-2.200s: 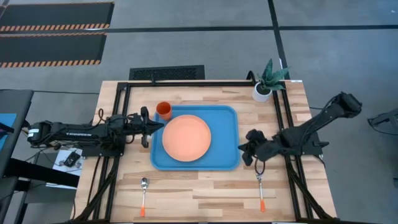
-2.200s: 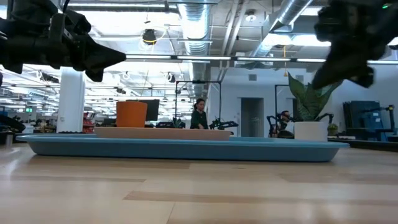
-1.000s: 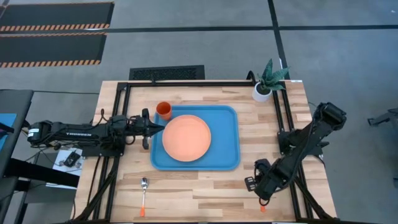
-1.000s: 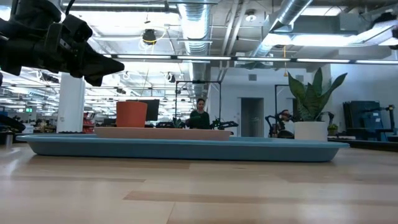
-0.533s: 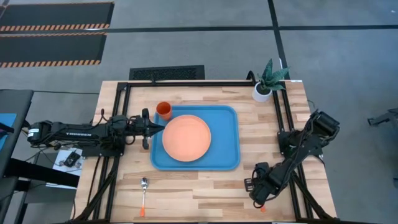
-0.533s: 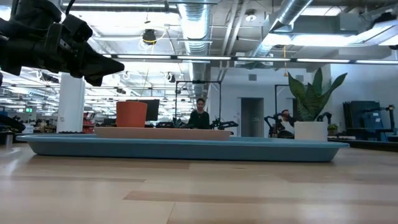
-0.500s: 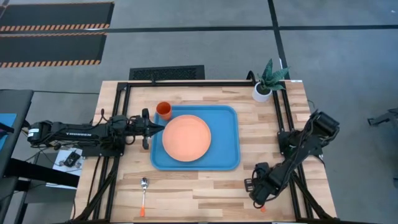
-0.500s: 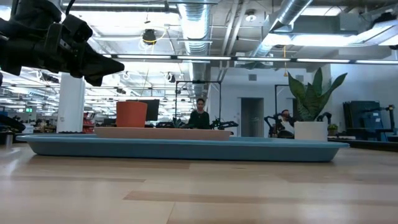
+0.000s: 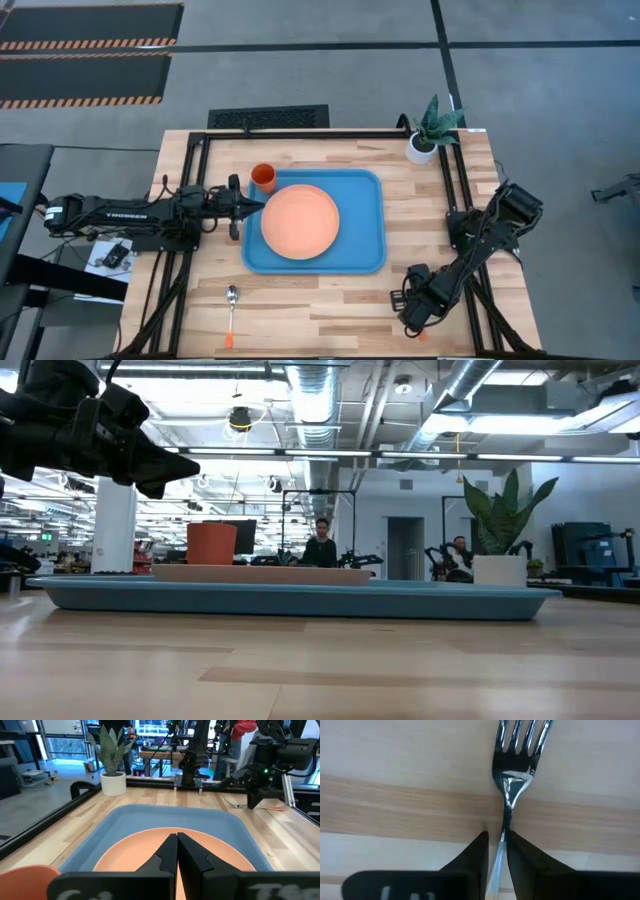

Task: Pick and place plate/cup/fork/spoon on tray
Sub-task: Put the orange fork on the blue tray to the right of the orange plate

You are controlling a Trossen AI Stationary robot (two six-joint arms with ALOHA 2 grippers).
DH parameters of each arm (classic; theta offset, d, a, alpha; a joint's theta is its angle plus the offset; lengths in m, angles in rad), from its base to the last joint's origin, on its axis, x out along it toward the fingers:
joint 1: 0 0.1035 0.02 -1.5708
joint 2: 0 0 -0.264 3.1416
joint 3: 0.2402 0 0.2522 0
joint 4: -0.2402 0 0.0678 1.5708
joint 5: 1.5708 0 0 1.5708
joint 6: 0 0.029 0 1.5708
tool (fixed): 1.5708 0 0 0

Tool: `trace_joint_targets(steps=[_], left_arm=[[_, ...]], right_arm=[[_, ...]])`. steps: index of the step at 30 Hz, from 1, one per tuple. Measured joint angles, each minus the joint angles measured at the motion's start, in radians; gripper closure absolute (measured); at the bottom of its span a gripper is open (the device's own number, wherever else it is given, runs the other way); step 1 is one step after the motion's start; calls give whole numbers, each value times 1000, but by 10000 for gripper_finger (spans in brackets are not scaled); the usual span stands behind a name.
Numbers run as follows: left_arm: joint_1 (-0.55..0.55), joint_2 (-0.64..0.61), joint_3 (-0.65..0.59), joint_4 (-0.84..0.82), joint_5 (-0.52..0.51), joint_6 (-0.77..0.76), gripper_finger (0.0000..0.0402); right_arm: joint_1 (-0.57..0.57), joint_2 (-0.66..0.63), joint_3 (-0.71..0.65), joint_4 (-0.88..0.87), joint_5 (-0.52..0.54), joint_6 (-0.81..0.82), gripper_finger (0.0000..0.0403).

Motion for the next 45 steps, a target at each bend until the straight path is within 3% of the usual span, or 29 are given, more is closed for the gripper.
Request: trace_joint_targets(steps=[12, 25, 34, 39, 45], left_arm=[[0, 0, 0, -4, 0, 0, 401], [0, 0, 0, -4, 0, 0, 401], [0, 0, 0, -4, 0, 0, 401], [0, 0, 0, -7, 0, -1, 401], [0, 0, 0, -13, 0, 0, 401]], right_arm=[[-13, -17, -3, 7, -3, -4, 391], [-85, -138, 5, -7, 27, -46, 385], [-353, -181, 172, -244, 164, -356, 380], [-561, -169, 180, -215, 199, -562, 387], [-752, -112, 179, -62, 200, -799, 384]])
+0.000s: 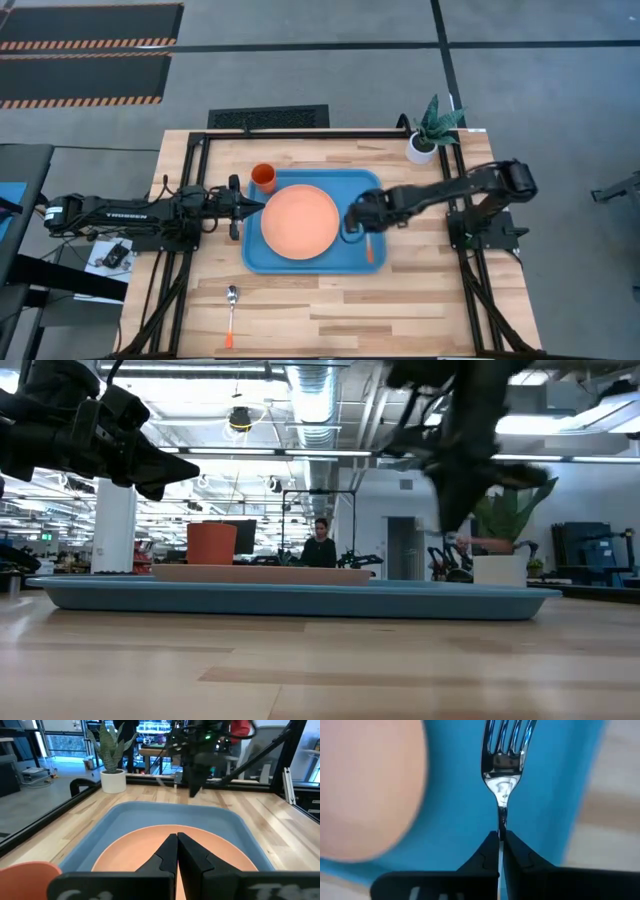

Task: Pick and place plate/cup/fork/spoon on tray
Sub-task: Put the orange fork on the blue tray to the right of the orange plate

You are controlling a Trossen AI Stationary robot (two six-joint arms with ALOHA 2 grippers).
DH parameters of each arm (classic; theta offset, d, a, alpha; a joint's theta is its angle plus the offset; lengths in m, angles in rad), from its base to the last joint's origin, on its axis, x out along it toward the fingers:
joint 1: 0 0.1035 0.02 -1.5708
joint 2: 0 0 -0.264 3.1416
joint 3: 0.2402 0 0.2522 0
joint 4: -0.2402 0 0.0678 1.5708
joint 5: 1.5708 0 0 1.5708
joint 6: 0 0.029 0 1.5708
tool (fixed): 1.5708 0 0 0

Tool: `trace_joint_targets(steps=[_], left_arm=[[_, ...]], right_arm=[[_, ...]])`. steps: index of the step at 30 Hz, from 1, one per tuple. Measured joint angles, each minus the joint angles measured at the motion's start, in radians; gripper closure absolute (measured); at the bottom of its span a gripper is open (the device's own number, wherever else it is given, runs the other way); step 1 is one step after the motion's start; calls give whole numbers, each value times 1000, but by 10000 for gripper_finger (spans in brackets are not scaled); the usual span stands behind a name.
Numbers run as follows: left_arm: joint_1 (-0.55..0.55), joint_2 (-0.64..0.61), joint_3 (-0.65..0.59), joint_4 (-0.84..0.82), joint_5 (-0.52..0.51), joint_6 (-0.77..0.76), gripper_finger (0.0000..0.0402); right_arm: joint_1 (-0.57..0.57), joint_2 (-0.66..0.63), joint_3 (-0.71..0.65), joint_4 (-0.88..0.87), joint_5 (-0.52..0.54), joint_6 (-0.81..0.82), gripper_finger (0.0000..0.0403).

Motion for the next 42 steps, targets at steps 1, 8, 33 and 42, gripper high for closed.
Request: trace_joint_targets(steps=[1, 8, 33, 42], left_arm=[[0, 0, 0, 0, 0, 0, 401], [0, 0, 0, -5, 0, 4, 401], [0, 0, 1, -7, 0, 0, 401], [0, 0, 1, -7, 0, 0, 401]], right_arm=[[-23, 13, 0, 26, -1, -26, 384], [-134, 121, 14, 163, -27, -146, 384], [-238, 328, 209, 18, -74, -198, 383], [-224, 328, 209, 25, -76, -145, 381]])
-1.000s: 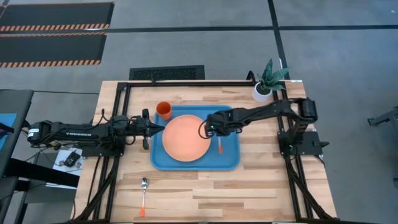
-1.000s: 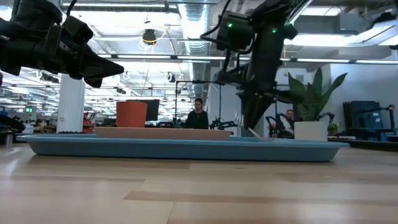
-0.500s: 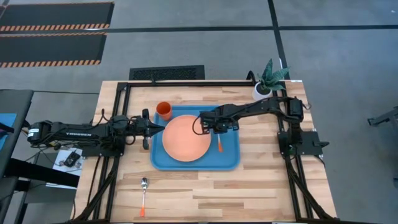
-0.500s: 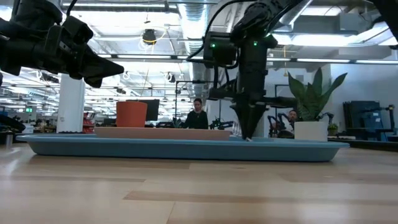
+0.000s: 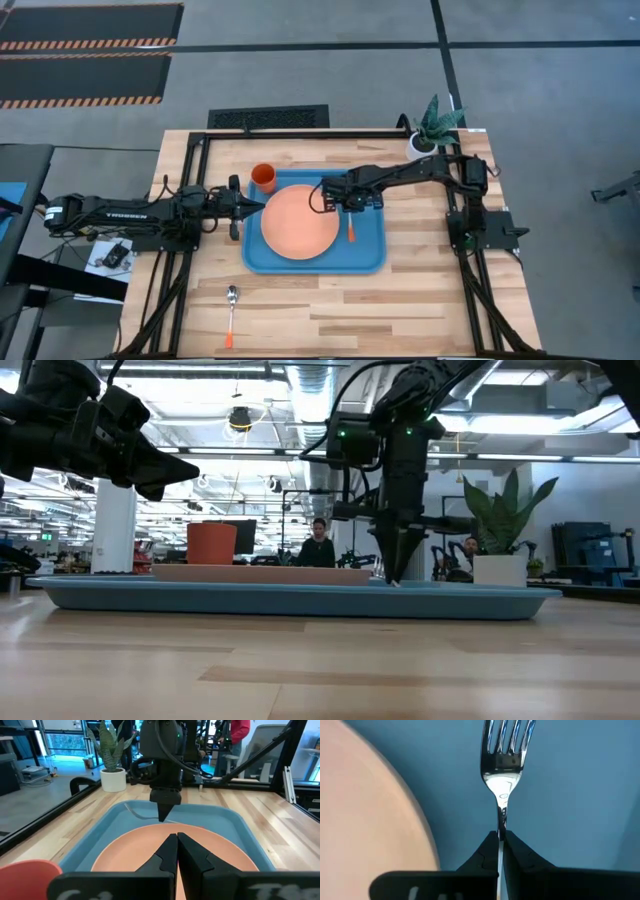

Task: Pick and place plate/cup/fork/spoon on tray
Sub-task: Put the orange fork on the blue tray to the right of the orange plate

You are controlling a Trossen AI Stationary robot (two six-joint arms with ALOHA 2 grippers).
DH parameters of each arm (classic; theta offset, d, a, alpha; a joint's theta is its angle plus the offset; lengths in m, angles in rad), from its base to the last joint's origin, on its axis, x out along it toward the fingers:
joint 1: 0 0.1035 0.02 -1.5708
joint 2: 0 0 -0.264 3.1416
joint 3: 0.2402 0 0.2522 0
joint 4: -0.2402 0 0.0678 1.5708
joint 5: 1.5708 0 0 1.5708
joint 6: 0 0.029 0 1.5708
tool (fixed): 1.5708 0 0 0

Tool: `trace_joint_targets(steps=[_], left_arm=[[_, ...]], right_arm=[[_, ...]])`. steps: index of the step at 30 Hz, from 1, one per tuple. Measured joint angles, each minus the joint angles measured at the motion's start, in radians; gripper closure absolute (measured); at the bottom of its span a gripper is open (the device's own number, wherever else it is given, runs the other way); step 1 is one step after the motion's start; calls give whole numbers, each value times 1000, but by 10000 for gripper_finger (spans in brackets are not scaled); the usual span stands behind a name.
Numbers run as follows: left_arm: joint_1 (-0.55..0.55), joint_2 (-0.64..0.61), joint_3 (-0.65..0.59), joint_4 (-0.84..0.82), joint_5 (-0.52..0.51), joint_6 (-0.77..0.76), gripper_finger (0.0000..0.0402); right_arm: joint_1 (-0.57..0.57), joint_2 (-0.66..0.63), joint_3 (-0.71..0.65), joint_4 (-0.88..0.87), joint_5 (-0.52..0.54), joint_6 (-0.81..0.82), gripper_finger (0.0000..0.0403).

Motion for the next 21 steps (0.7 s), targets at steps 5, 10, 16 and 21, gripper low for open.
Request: trace_joint_targets(steps=[5, 10, 16, 21], left_arm=[[0, 0, 0, 0, 0, 0, 401], [0, 0, 0, 0, 0, 0, 401], [0, 0, 0, -1, 0, 0, 401], [0, 0, 0, -7, 0, 0, 401]], right_arm=[[13, 0, 0, -1, 0, 11, 383], [16, 0, 0, -1, 23, 33, 382], [14, 22, 0, 14, 26, 34, 382], [13, 60, 5, 34, 1, 30, 381]])
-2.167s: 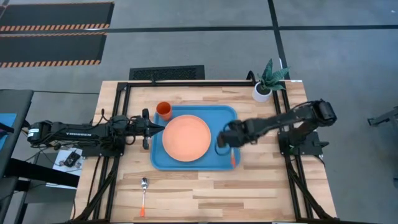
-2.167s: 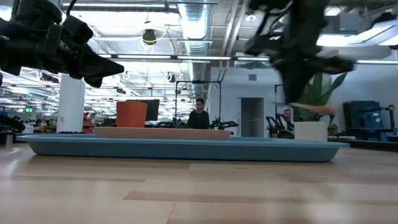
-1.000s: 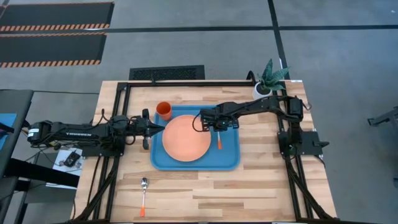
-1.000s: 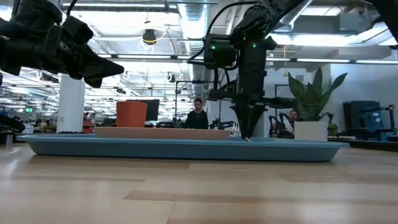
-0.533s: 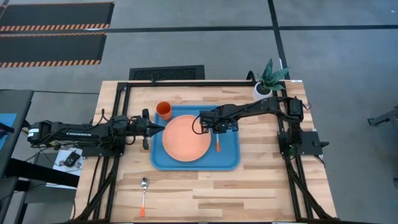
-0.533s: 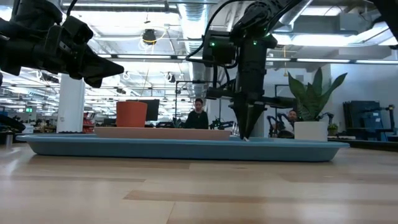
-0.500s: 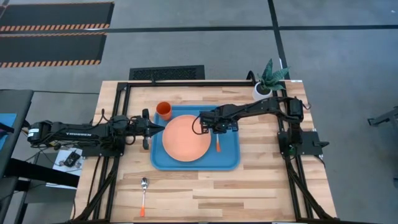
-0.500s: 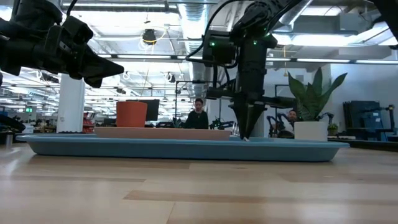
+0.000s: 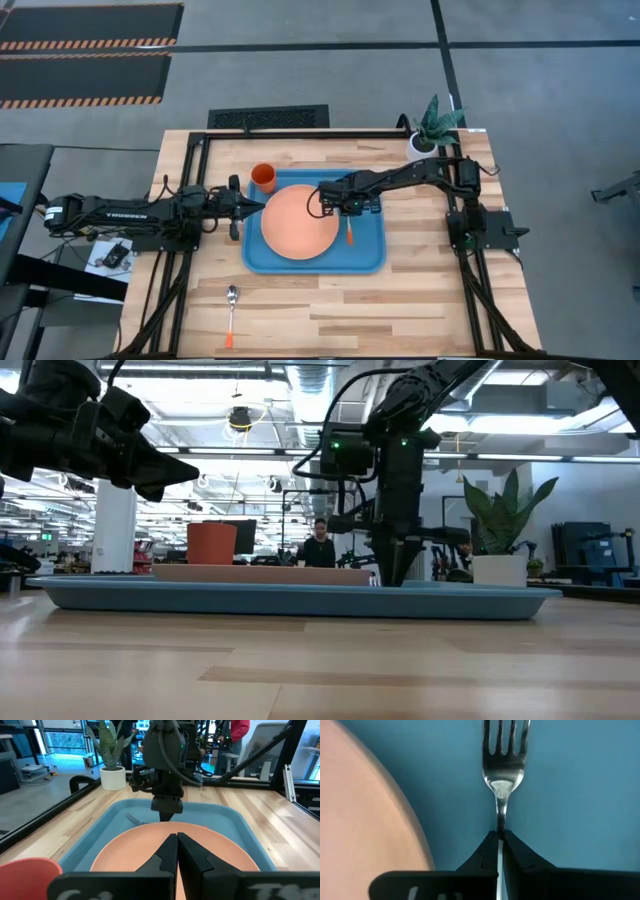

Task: Pick and place plate/cup/fork/spoon on tray
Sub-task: Put the orange fork on the blue tray to the right of the orange plate

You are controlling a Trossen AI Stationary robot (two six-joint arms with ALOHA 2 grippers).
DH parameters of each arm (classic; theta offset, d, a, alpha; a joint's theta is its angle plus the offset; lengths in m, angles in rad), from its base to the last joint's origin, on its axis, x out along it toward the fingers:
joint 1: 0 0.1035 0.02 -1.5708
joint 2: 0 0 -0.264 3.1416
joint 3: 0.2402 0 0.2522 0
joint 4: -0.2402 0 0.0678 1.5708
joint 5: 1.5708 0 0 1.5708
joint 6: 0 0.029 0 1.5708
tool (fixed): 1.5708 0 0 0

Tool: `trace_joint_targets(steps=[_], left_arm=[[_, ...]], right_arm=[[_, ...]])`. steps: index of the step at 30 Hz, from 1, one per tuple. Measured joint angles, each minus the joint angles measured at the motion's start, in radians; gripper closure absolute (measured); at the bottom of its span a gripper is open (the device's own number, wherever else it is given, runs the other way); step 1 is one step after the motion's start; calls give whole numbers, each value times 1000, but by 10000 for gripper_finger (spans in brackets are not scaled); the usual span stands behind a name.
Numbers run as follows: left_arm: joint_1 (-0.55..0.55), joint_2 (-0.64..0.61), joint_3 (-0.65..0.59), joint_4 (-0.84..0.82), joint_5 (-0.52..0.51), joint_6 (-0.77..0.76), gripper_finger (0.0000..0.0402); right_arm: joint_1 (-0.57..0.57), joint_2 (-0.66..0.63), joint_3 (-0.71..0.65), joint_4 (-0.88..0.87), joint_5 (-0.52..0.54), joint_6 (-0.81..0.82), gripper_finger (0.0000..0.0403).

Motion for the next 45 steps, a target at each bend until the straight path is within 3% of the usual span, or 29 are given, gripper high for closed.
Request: trace_joint_targets(steps=[10, 20, 31, 45], left_arm=[[0, 0, 0, -9, 0, 4, 401], [0, 0, 0, -9, 0, 4, 401], [0, 0, 0, -10, 0, 3, 401], [0, 0, 0, -10, 0, 3, 401]], right_arm=[[-1, -9, -5, -16, 15, 4, 378], [-1, -8, -6, -14, 20, -1, 324], [-1, -8, -6, -12, 22, -12, 293], [-2, -8, -6, -16, 22, -29, 289]])
